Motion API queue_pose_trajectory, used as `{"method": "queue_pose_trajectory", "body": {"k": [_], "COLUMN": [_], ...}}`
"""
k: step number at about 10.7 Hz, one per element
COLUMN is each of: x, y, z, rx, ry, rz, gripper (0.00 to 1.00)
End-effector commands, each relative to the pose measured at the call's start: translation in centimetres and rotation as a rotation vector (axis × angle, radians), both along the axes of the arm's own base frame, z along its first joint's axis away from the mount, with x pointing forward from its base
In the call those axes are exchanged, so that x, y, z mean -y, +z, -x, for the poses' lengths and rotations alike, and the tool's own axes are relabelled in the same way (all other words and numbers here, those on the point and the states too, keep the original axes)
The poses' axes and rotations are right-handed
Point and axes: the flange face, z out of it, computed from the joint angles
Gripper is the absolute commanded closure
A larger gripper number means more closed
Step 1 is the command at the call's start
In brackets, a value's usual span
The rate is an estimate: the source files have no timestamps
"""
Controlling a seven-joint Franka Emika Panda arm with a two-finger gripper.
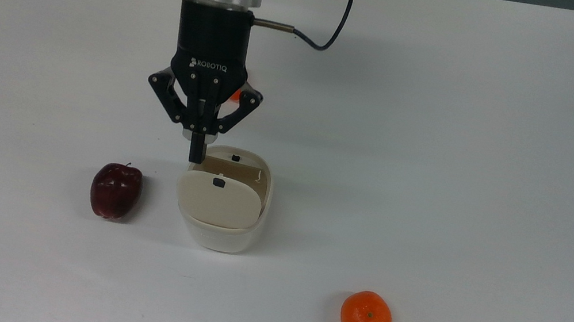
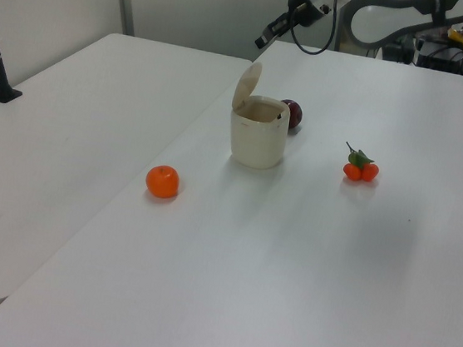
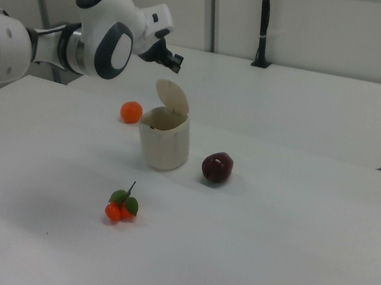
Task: Close garbage bin
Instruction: 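Move the gripper down toward the open lid of the cream bin, then push the raised lid over with the gripper fingertips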
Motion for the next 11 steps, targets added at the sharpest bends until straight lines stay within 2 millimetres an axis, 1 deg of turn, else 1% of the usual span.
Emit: {"method": "queue_pose_trajectory", "body": {"k": [1, 3, 4, 8, 10, 11], "x": [0.0, -0.4, -0.5, -0.6, -0.3, -0.2], "y": [-1.7, -3.1, -3.3, -3.2, -3.4, -2.9], "z": [-1.2, -1.6, -1.6, -1.3, -1.2, -0.9], "rx": [0.062, 0.067, 0.067, 0.053, -0.02, -0.046], "ry": [-0.008, 0.001, 0.003, 0.004, -0.005, -0.009], "rz": [-0.015, -0.012, -0.012, -0.01, -0.002, -0.002], "gripper": [1.0, 1.0, 1.0, 1.0, 1.0, 1.0]}}
